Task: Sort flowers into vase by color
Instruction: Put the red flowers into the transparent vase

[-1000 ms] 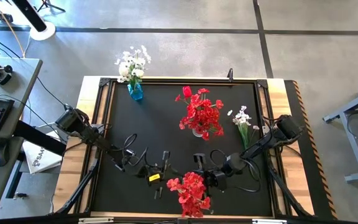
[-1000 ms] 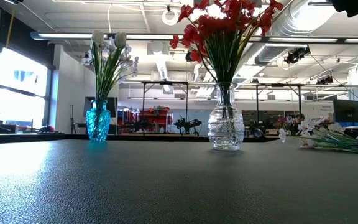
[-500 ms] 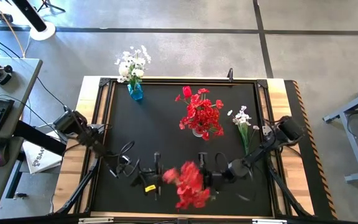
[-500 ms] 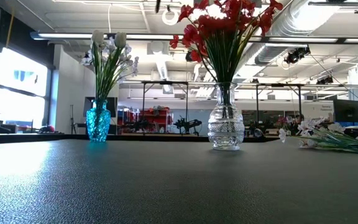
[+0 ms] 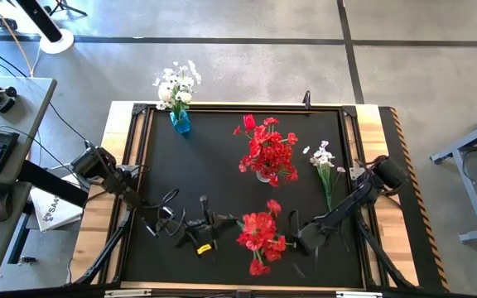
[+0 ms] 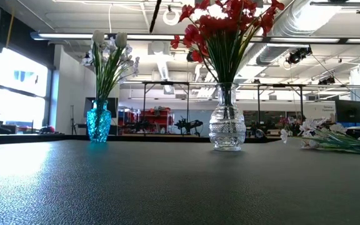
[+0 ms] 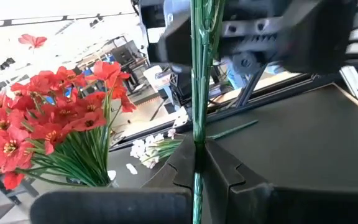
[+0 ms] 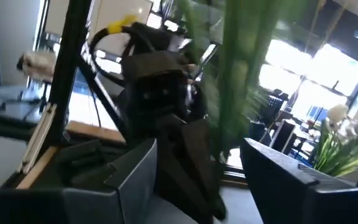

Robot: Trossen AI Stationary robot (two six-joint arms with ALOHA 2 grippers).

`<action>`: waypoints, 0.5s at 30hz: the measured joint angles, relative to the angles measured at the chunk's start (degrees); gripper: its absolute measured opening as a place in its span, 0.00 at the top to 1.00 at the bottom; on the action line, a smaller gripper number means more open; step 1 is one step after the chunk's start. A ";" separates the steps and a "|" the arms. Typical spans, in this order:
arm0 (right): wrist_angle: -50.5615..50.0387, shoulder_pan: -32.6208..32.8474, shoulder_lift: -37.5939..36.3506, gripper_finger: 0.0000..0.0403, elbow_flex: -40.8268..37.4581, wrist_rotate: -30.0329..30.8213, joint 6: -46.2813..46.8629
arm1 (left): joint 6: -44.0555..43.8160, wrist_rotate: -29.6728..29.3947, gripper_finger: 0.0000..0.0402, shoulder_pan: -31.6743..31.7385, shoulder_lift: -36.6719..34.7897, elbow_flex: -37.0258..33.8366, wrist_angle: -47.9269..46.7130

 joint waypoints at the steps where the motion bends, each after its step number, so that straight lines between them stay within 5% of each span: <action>1: -2.64 -0.28 0.00 0.44 1.39 -0.07 -0.02 | -0.12 0.02 1.00 0.14 0.00 0.00 -0.18; 8: -15.86 -0.98 0.00 0.59 9.24 4.02 2.54 | -2.57 -0.03 1.00 0.47 0.00 0.00 -1.98; 15: -17.75 1.80 0.00 0.94 11.23 13.89 2.40 | -2.68 0.00 0.98 0.34 0.00 0.00 -2.38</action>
